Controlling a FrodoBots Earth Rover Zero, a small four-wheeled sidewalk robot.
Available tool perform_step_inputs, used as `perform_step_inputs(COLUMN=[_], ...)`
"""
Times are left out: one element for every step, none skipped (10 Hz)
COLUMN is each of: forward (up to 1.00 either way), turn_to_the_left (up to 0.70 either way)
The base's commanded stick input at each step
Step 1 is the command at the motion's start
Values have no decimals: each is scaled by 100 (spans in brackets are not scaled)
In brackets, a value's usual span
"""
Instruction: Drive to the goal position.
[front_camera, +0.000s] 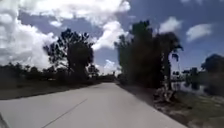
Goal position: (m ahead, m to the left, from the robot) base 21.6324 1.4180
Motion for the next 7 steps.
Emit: perform_step_inputs(forward=[100,100,100,100,100,100,100], turn_to_the_left=[0,0,0,0,0,0,0])
